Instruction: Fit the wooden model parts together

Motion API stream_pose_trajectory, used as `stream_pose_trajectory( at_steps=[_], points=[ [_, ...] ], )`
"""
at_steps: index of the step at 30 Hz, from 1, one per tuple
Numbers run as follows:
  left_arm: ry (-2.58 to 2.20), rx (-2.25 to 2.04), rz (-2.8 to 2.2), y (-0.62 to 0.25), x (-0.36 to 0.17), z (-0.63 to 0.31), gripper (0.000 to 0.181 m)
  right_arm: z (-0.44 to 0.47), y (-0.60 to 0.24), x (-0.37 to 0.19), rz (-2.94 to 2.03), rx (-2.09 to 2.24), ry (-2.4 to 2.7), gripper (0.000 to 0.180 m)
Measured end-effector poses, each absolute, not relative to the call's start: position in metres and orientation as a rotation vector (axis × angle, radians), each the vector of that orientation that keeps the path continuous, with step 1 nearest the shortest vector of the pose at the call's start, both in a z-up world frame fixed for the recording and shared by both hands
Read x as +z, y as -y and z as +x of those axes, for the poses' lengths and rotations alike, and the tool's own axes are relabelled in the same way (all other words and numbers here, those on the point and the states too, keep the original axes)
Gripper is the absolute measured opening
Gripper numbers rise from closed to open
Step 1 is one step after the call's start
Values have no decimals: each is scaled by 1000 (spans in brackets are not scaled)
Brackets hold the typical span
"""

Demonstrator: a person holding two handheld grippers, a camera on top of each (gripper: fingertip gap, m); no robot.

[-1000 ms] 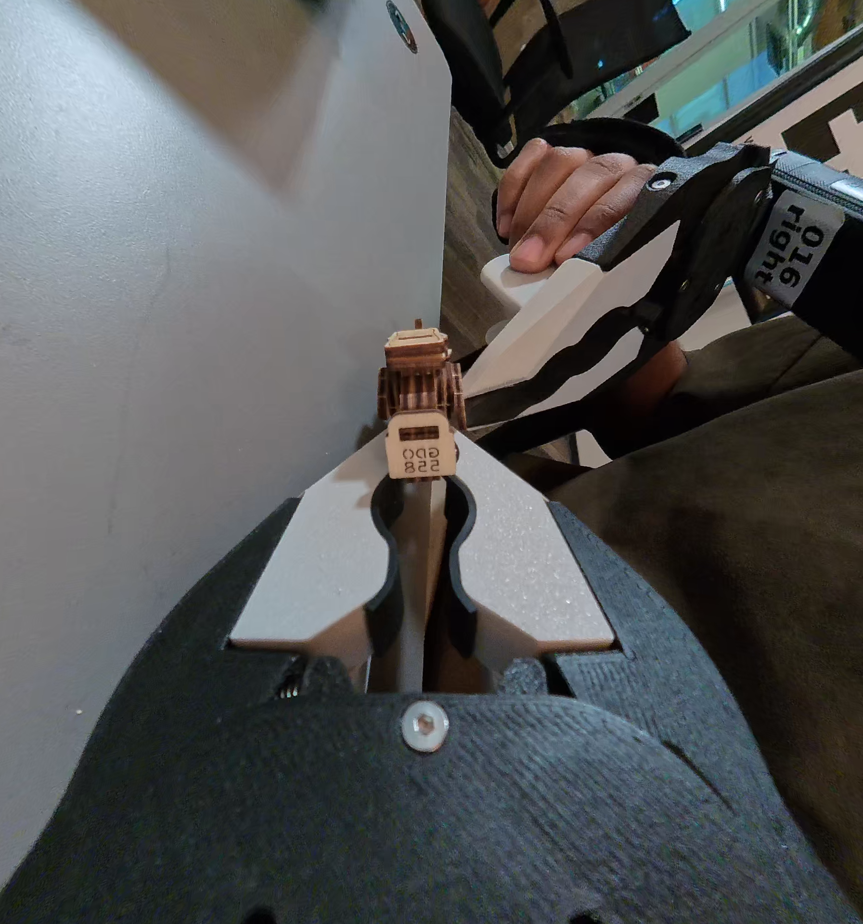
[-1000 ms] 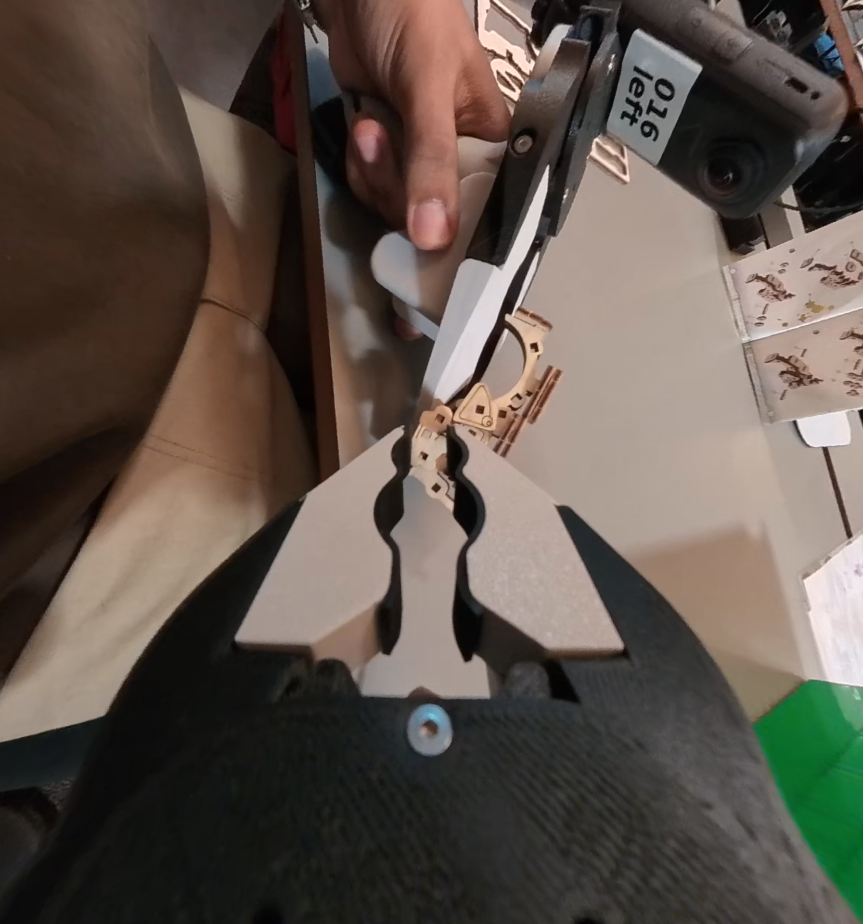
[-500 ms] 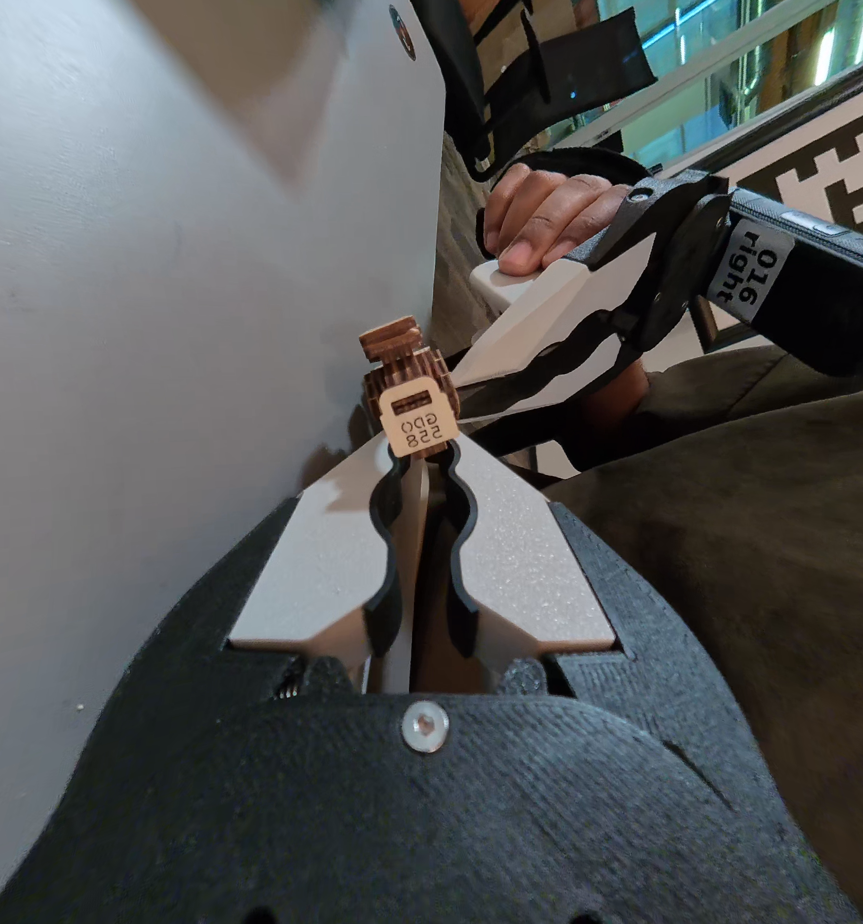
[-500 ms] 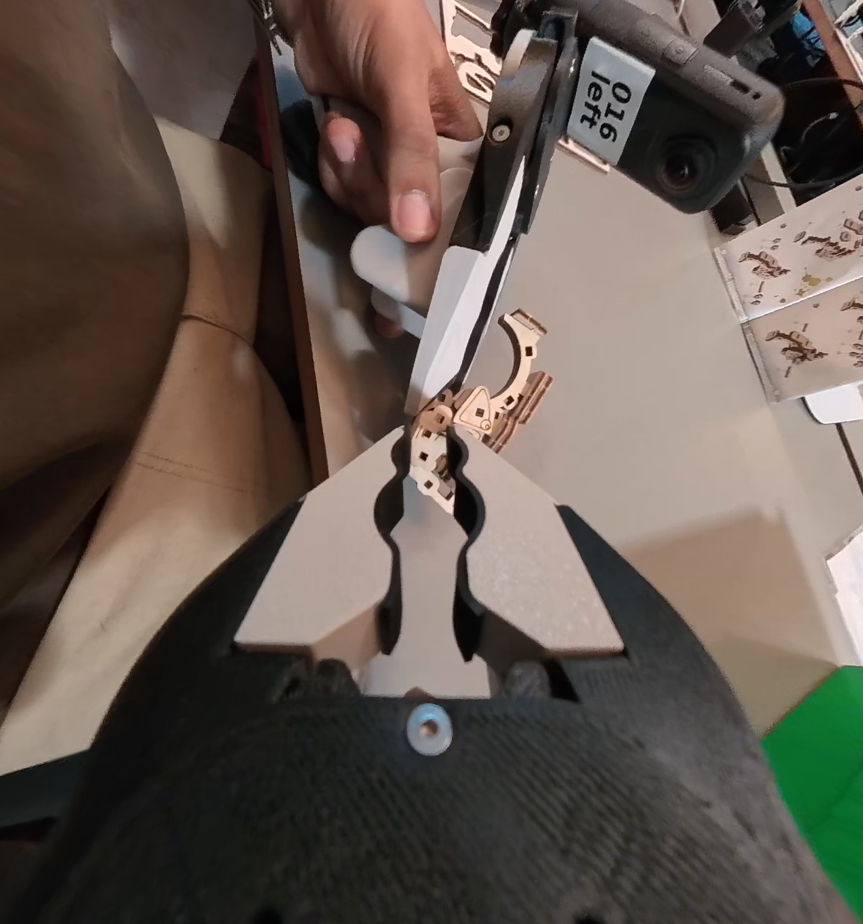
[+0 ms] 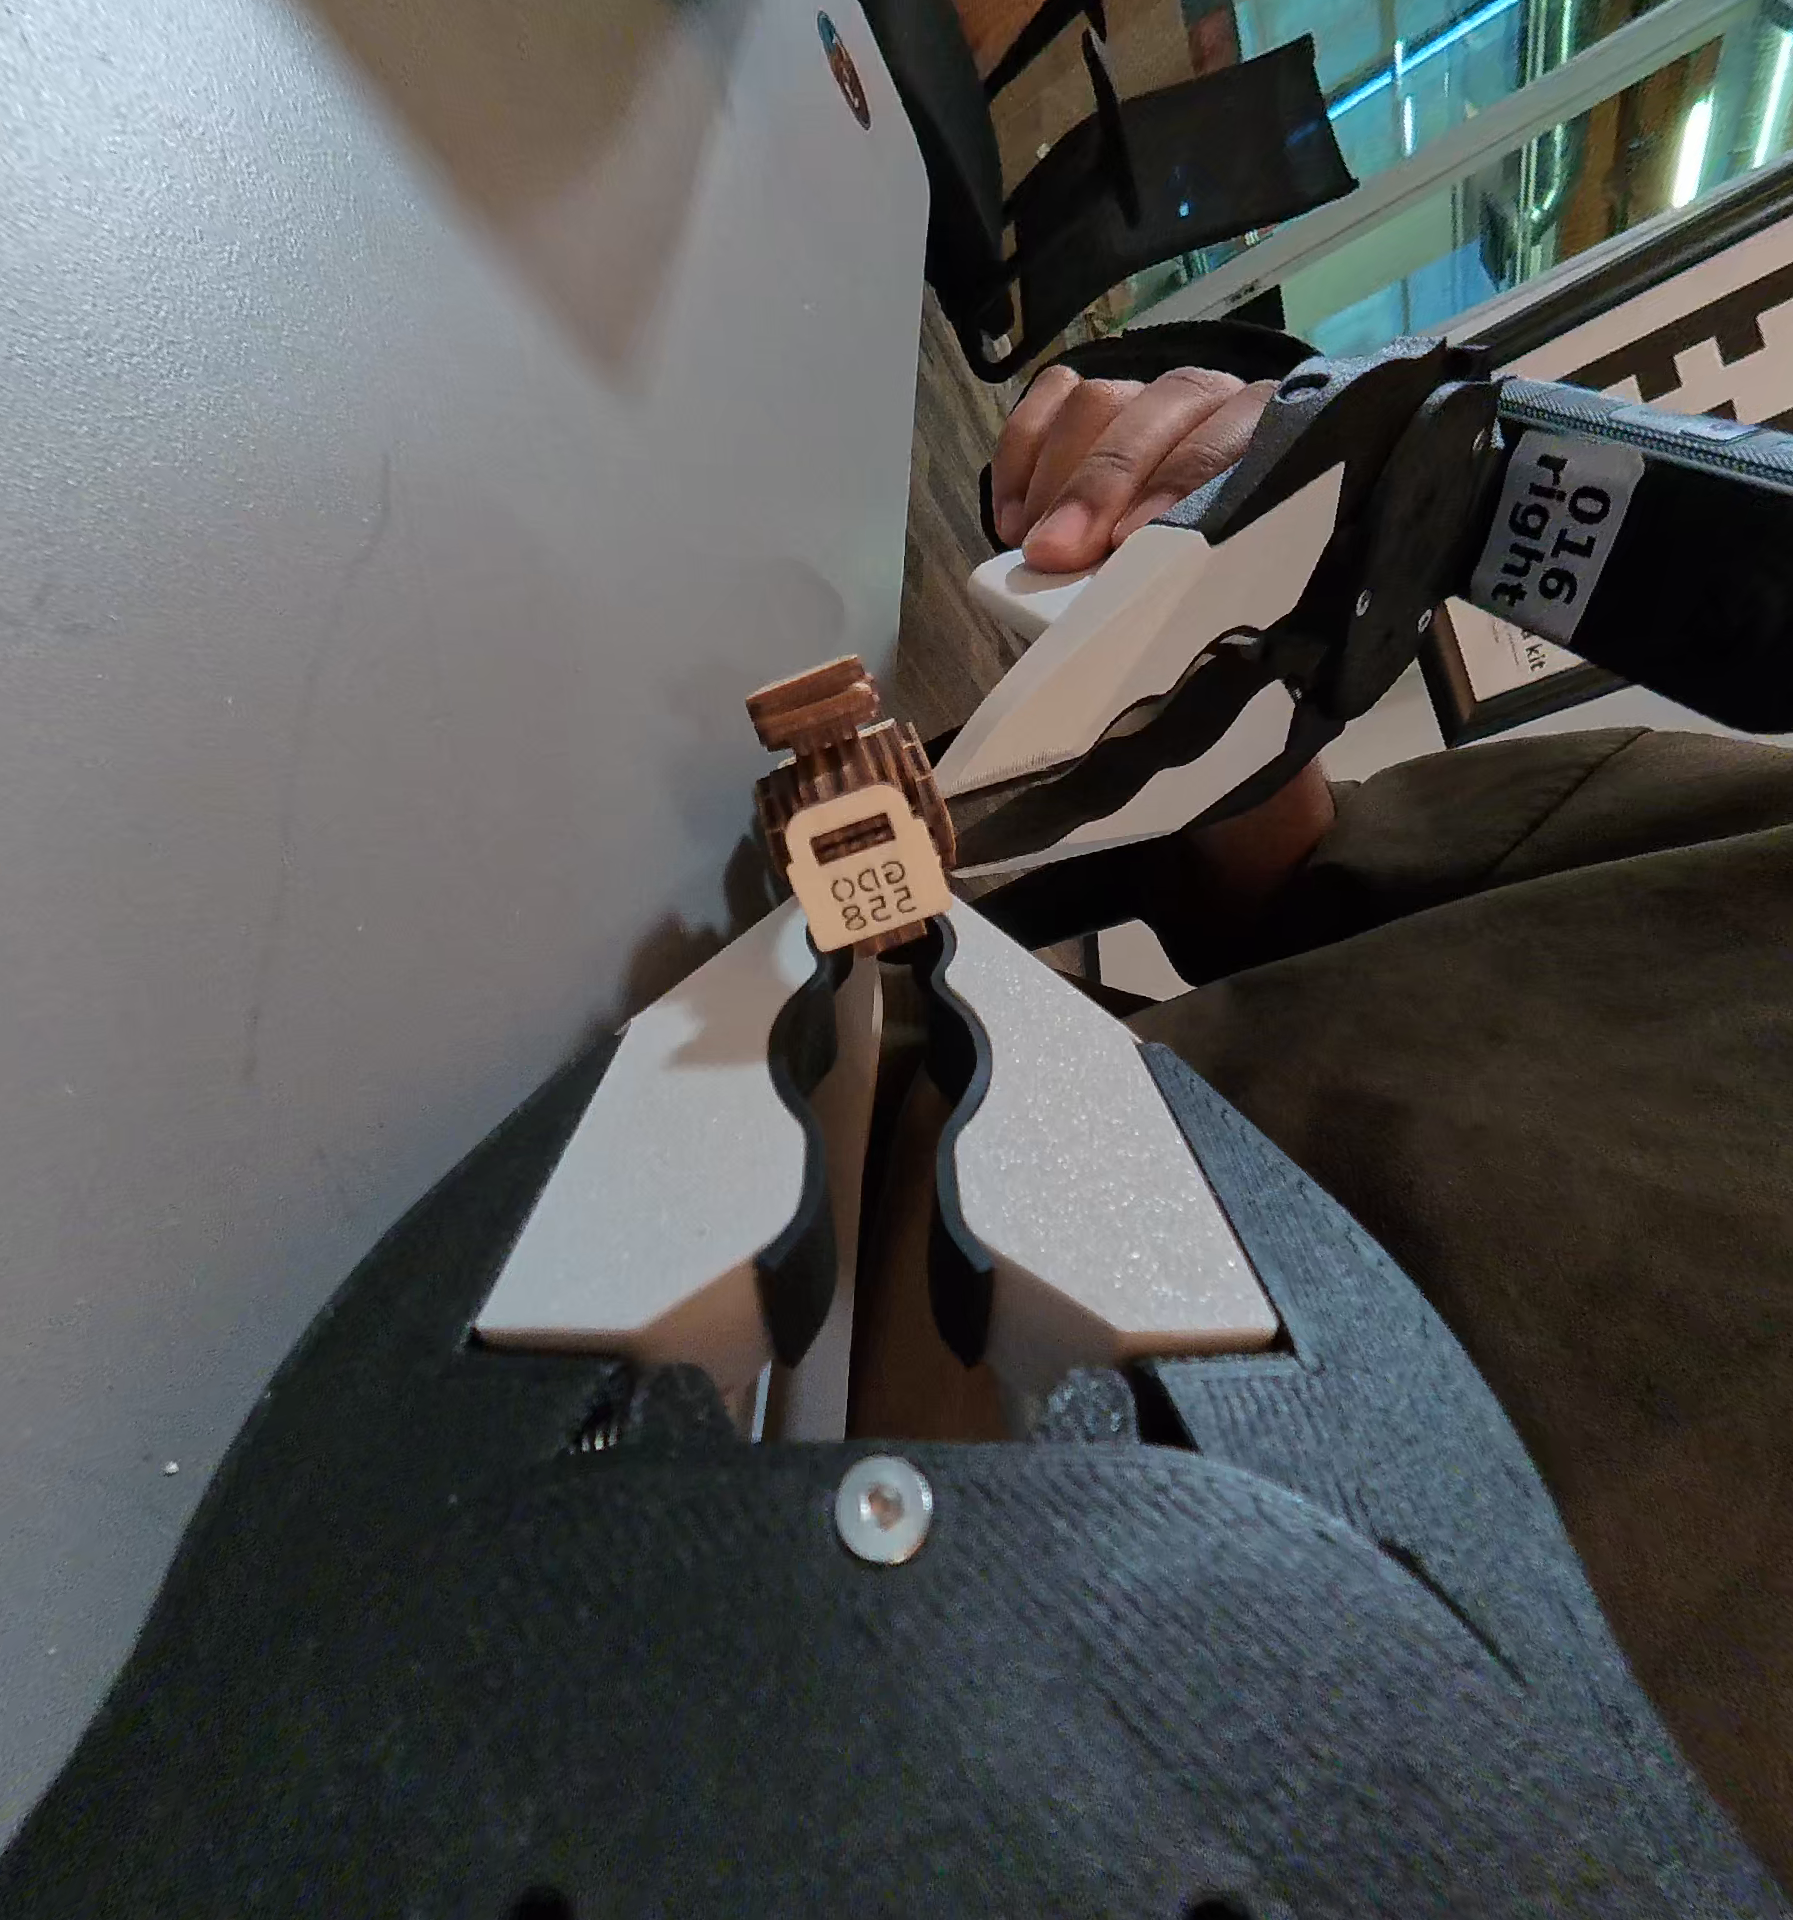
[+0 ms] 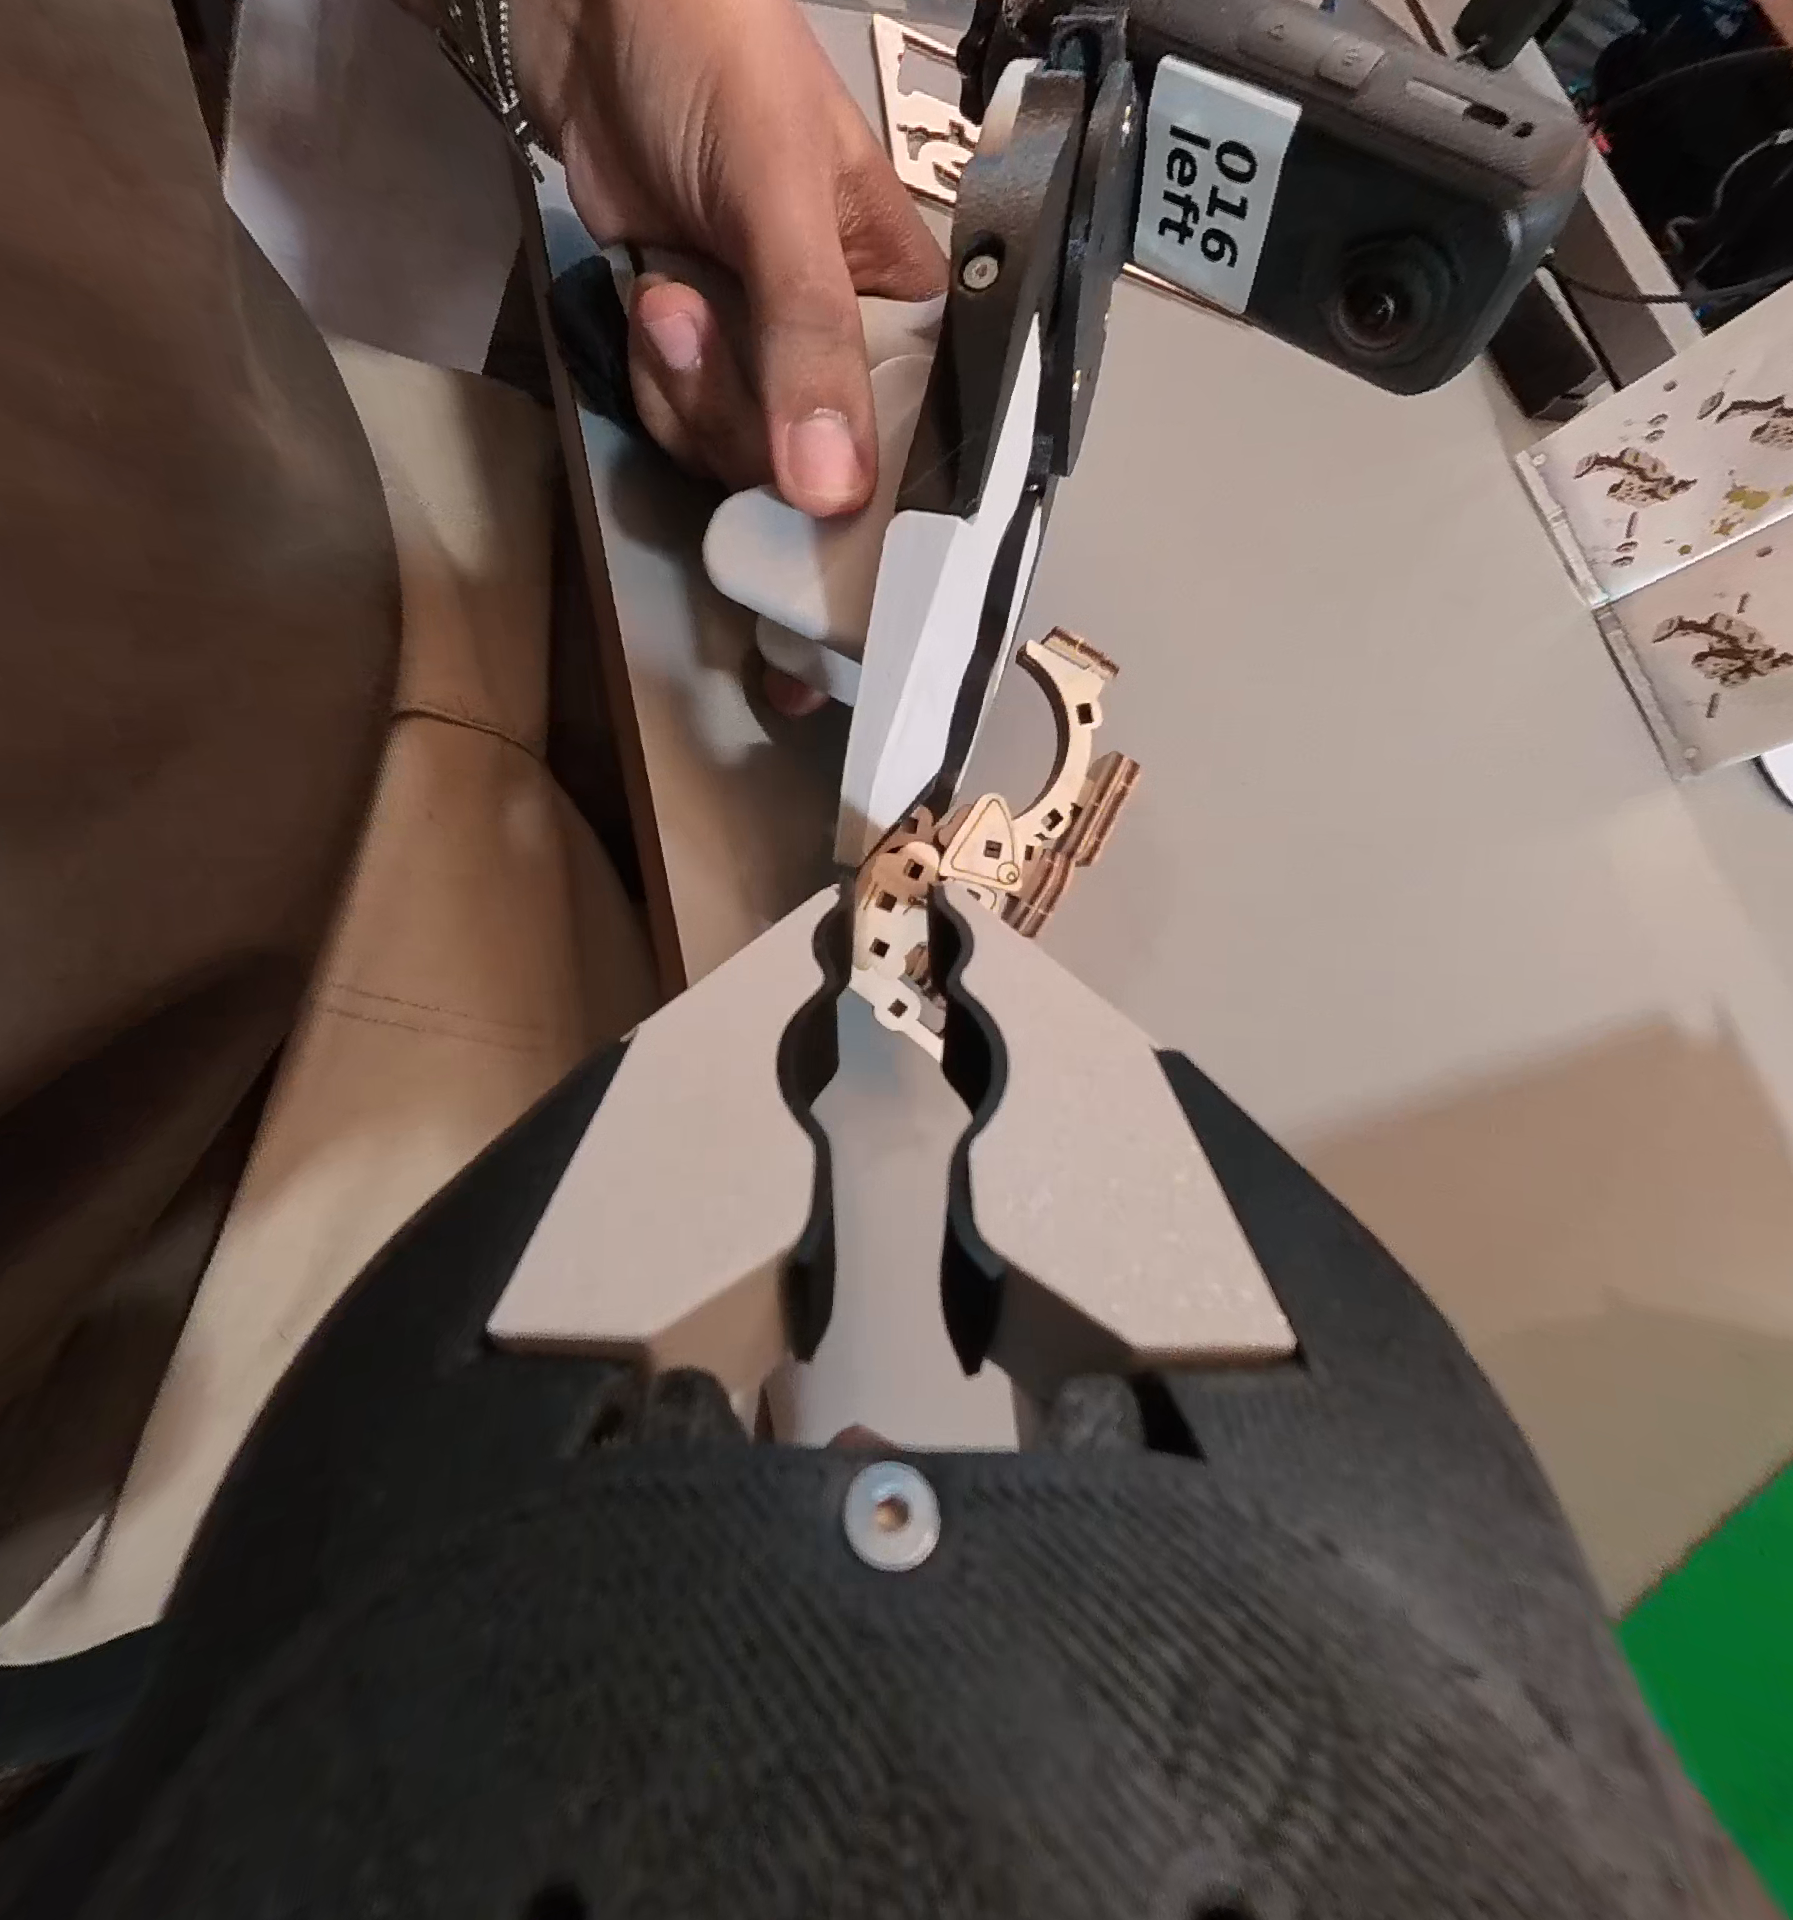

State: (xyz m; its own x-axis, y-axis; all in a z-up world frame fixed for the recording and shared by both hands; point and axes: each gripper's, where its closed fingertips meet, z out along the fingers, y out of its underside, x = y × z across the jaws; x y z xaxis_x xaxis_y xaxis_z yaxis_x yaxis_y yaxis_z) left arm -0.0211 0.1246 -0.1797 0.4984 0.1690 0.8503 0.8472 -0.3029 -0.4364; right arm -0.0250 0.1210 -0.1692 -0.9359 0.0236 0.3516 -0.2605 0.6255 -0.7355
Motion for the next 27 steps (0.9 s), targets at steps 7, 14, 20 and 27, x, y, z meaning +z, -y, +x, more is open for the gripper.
stream_pose_trajectory(
  at_steps=[7,14,20,27],
  points=[
    [852,-868,-1778,-125,-180,-21,6,-25,-121,-169,155,1248,2553,12],
    [857,-861,-1774,-125,-180,-22,6,-26,-121,-169,101,1249,2582,12],
    [863,-863,-1770,-125,-180,-22,6,-26,-121,-169,47,1284,2608,12],
    [878,-868,-1755,-124,-180,-24,6,-25,-120,-169,107,1275,2574,13]
  ],
)
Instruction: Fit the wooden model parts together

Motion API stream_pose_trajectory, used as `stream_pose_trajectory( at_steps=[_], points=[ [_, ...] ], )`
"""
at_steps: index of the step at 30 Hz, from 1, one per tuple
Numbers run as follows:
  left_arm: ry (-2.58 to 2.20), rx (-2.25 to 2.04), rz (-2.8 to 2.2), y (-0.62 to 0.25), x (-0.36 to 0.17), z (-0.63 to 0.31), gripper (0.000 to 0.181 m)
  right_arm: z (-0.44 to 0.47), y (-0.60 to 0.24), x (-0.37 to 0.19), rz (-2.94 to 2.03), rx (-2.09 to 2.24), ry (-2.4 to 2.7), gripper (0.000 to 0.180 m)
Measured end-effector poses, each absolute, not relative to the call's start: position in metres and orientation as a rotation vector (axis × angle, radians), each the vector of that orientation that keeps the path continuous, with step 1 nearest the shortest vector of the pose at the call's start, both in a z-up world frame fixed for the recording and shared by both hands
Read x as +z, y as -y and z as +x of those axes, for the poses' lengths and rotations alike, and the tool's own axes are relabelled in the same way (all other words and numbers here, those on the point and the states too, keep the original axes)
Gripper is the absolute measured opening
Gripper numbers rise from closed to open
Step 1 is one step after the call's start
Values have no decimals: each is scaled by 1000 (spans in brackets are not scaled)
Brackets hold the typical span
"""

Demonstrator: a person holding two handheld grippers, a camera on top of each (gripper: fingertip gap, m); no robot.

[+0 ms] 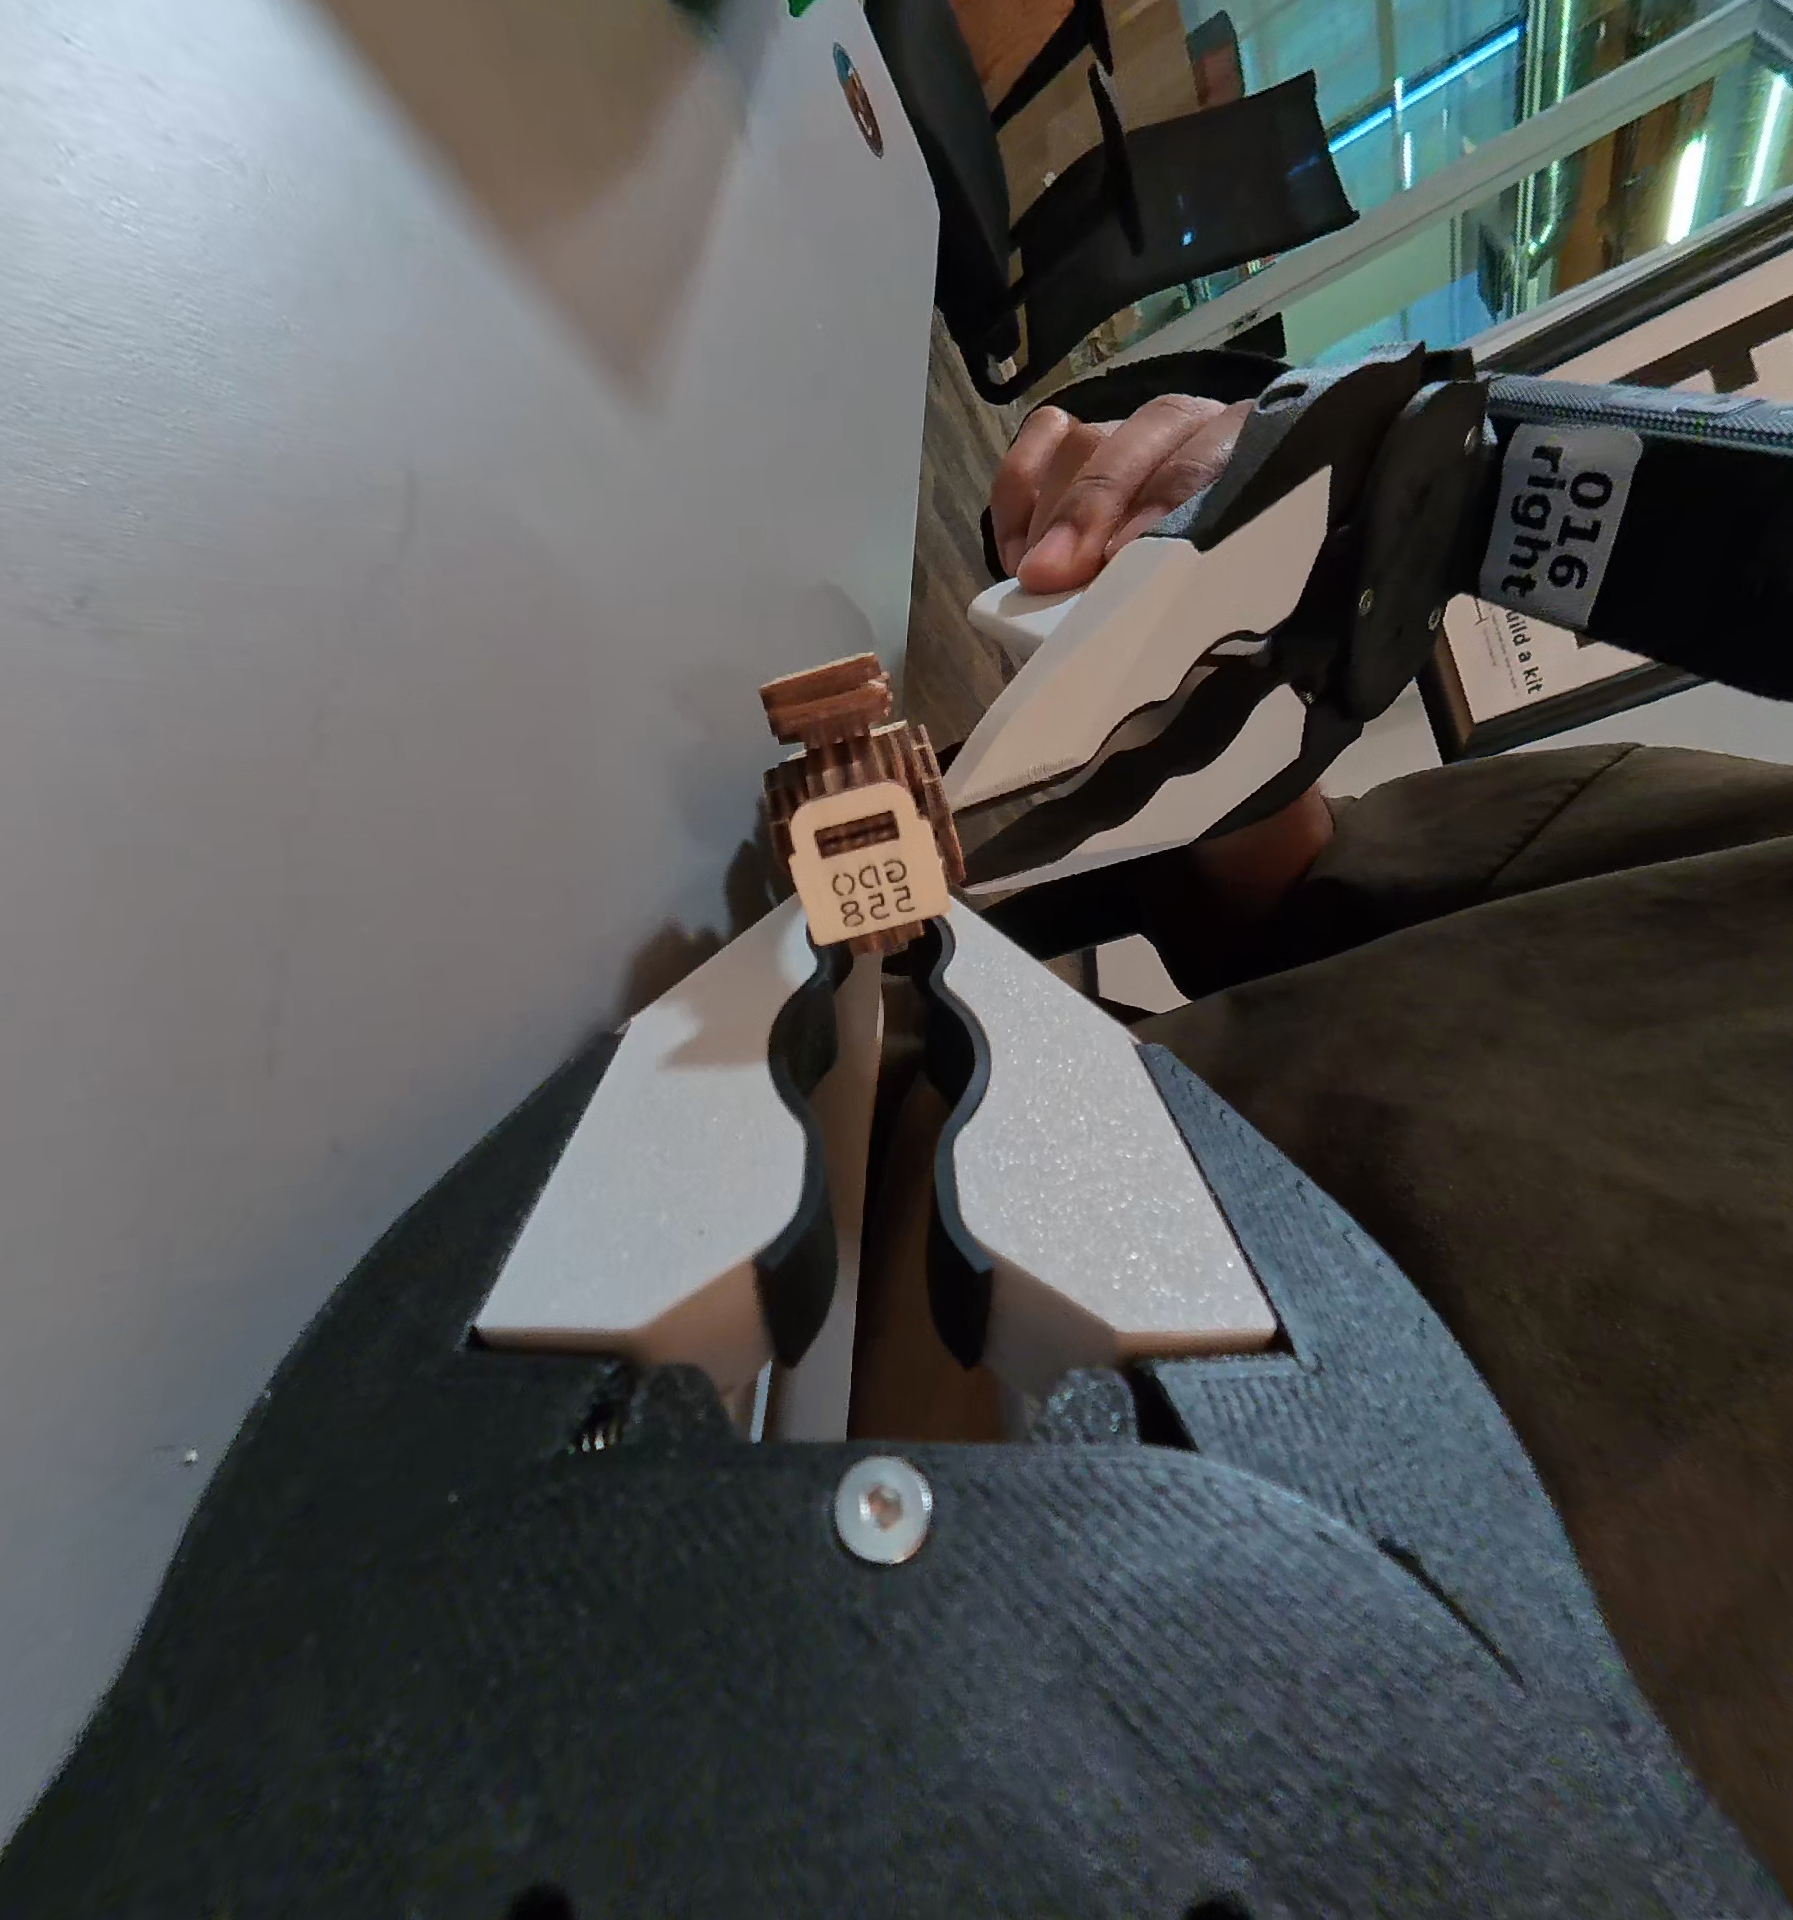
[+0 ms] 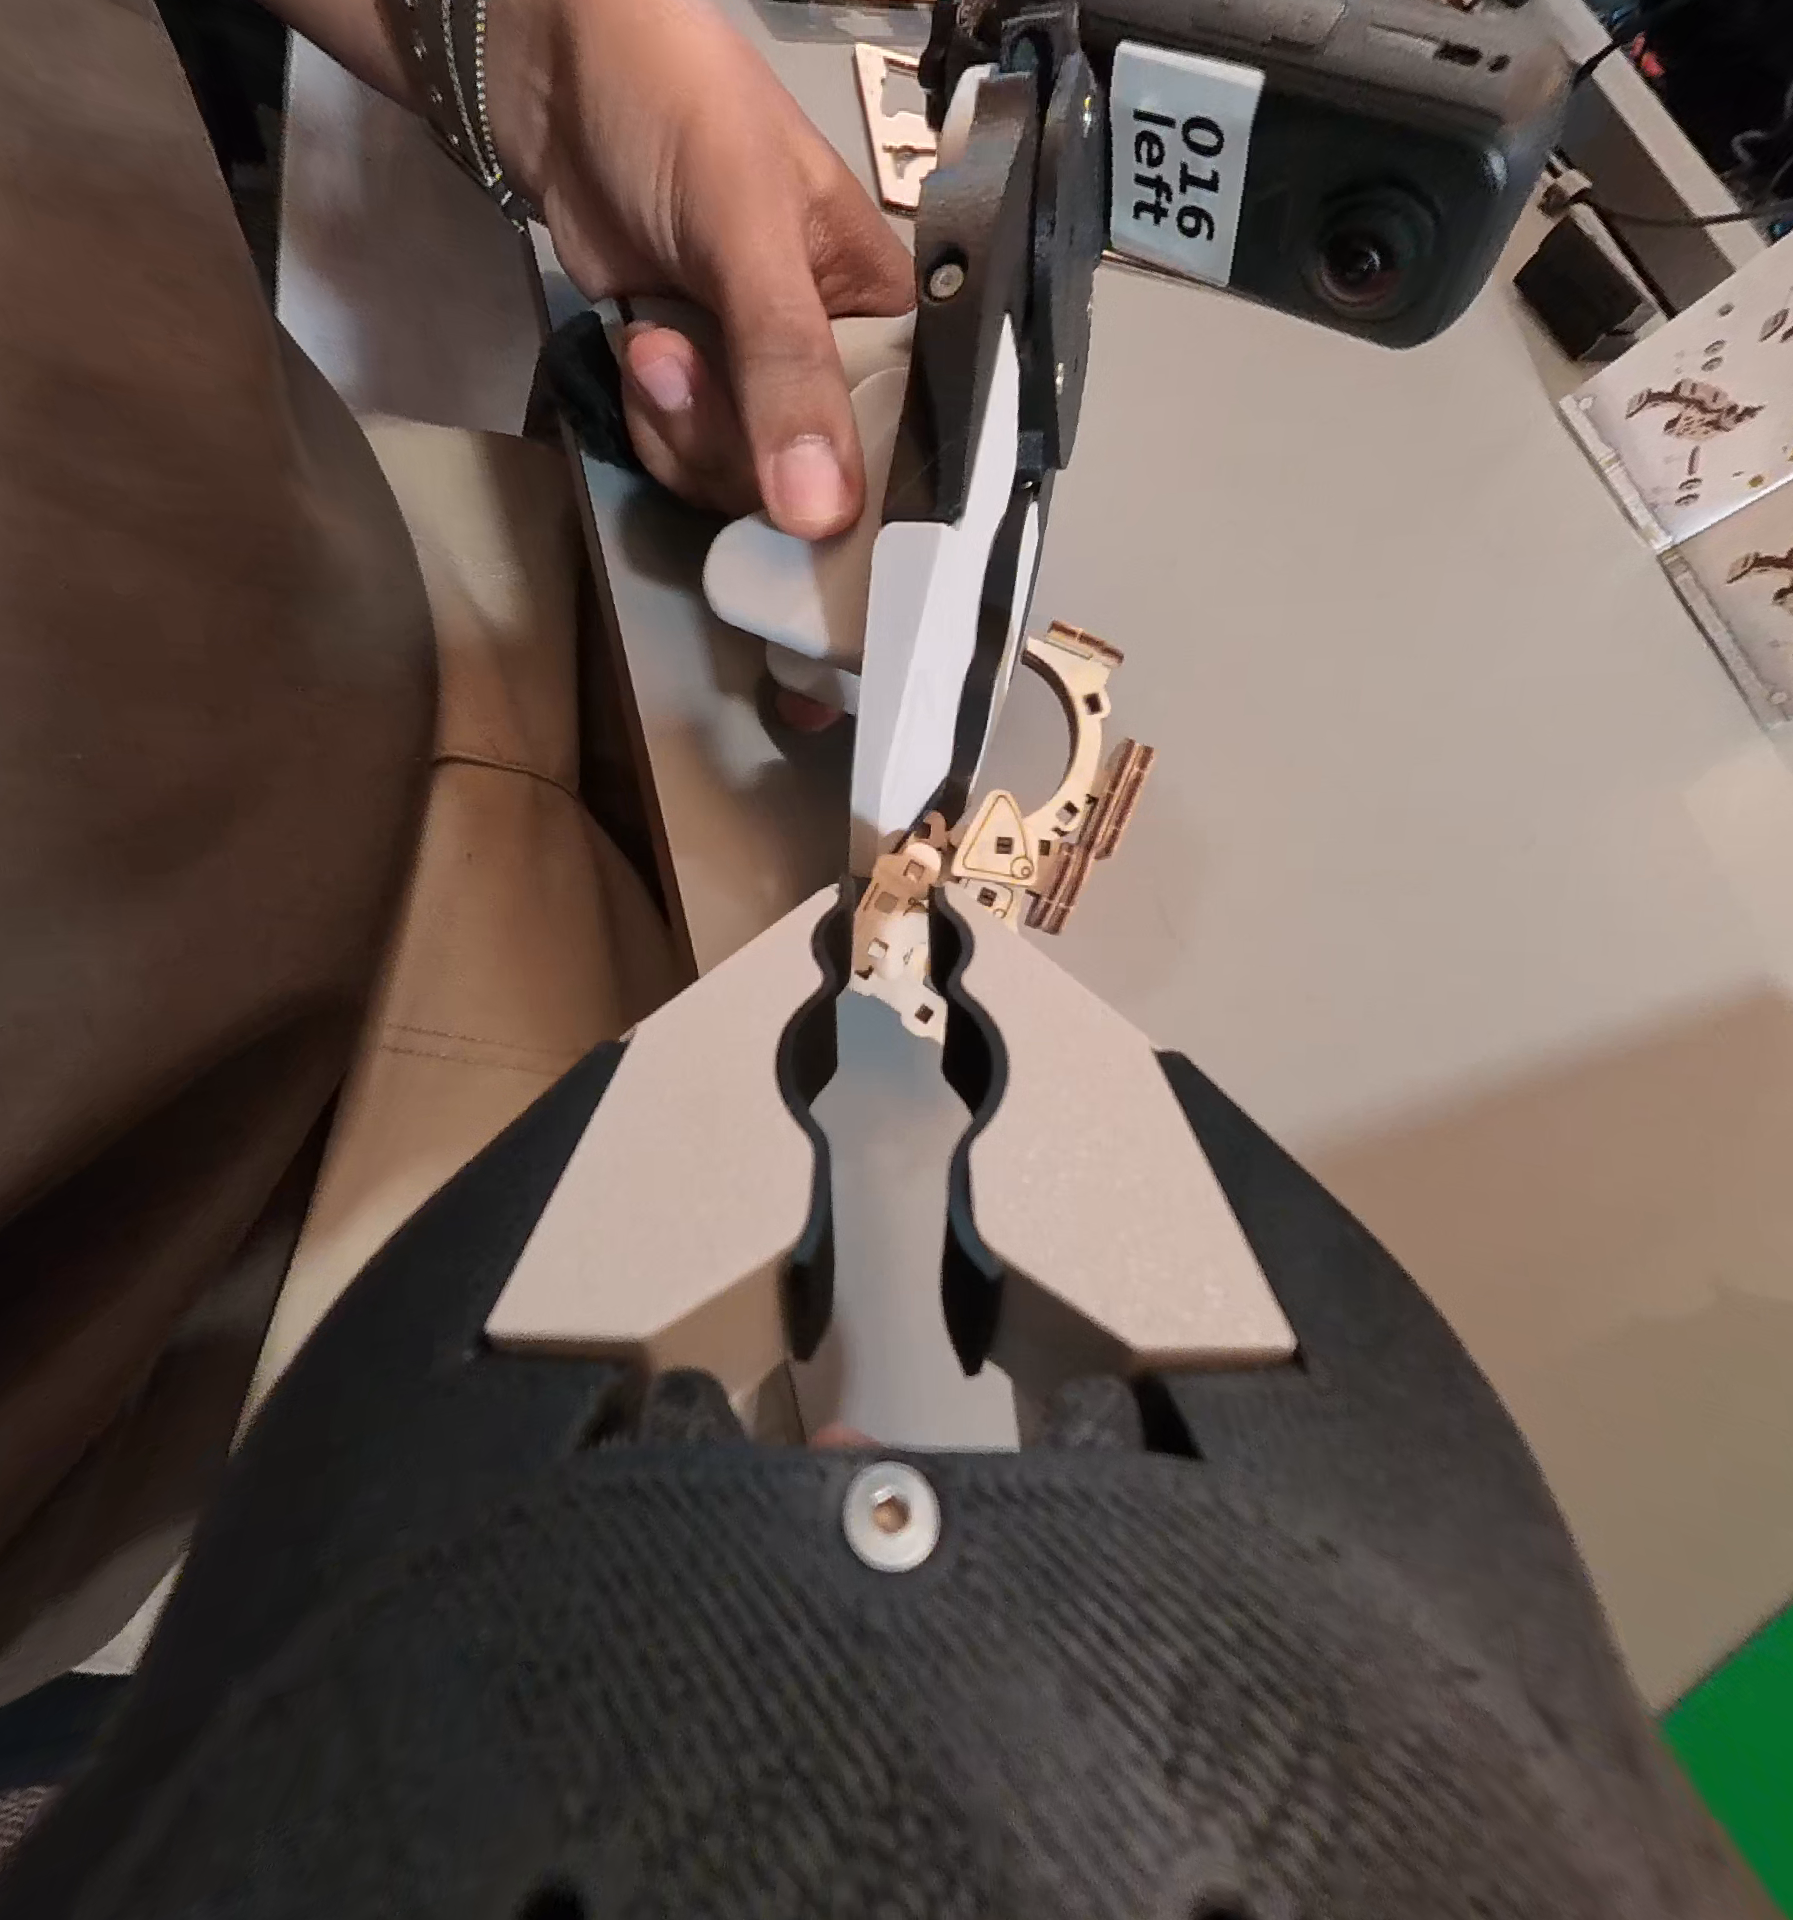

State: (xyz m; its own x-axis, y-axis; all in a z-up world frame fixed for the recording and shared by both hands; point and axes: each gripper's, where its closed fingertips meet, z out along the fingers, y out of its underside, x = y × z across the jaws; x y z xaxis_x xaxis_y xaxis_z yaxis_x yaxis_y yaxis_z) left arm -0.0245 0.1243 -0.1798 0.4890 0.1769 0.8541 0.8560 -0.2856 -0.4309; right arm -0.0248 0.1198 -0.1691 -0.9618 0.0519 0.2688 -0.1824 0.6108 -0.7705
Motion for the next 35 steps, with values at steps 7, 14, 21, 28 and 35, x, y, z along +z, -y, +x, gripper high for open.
stream_pose_trajectory(
  at_steps=[7,14,21,28,35],
  points=[
    [879,-877,-1751,-124,-179,-24,6,-25,-120,-169,127,1268,2561,13],
    [866,-898,-1759,-125,-180,-22,6,-22,-121,-169,225,1257,2522,13],
    [871,-913,-1752,-124,-179,-21,6,-20,-121,-170,423,1209,2417,12],
    [865,-920,-1755,-124,-179,-20,6,-20,-123,-168,378,1292,2450,12],
    [872,-919,-1751,-124,-179,-21,6,-21,-123,-168,289,1360,2496,12]
  ],
)
